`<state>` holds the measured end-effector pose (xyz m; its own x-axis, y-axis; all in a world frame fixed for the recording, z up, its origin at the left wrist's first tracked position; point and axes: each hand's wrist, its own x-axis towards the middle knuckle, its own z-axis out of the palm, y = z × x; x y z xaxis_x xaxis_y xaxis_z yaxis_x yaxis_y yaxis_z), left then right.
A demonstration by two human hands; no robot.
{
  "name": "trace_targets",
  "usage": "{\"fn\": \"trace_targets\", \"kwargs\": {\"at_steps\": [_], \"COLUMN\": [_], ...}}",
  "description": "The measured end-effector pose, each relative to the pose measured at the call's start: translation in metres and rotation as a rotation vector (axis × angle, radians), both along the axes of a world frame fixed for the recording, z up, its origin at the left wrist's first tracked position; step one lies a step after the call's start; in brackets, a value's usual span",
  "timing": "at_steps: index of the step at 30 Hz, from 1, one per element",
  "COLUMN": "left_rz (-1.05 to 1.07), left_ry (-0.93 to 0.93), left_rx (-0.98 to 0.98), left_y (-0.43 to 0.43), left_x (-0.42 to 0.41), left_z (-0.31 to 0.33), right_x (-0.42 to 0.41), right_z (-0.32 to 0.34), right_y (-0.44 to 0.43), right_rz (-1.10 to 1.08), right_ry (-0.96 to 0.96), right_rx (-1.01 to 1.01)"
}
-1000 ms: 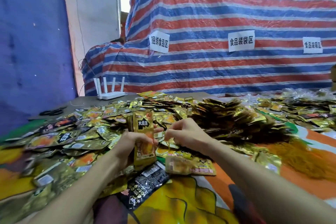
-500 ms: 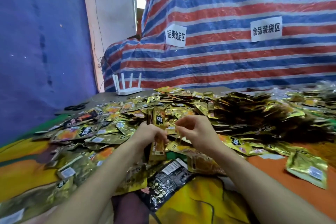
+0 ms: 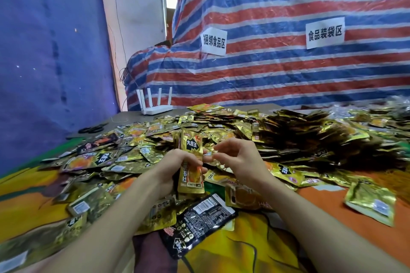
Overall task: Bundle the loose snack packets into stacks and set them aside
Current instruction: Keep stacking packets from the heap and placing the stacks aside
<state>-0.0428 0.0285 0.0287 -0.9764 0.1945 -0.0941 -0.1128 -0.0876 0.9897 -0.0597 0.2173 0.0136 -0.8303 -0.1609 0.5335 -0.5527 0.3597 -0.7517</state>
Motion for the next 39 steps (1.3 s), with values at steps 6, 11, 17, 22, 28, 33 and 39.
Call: {"fn": "trace_targets", "kwargs": {"at_steps": [6,11,17,22,28,33,39], "left_rz": [0.013,0.011,-0.024,-0.171,-0.245,-0.403,-0.26], "left_ry": [-0.027,-0.017,-0.026,-0.043,-0.052,-0.029,-0.031], "left_rx": [0.011,-0.034,0.02,0.292,0.522,0.626,0.478], "left_y": [0.001,0.001,0.001,-0.007,-0.013,-0.007,-0.005], "left_x": [-0.002,-0.002,0.0,0.002,0.0,0.004,0.007], "left_z": [-0.002,-0.003,0.0,0.002,0.003,0.004,0.006], "right_x": [0.001,0.002,0.0,0.002,0.008,0.009,0.007], "right_z": [-0.001,-0.001,-0.001,0.003,0.019,0.021,0.016], "right_y": [-0.002,-0.004,-0.002,0.002,0.005,0.005,-0.002], "right_rz": [0.07,0.126,-0.029,0.068,0.65,0.763,0.632], "right_ry": [-0.016,-0.037,-0.003,-0.19,-0.582,-0.581,-0.581], "right_rx": [0.008,-0.04,0.067,0.194,-0.814,-1.096,-0.854]}}
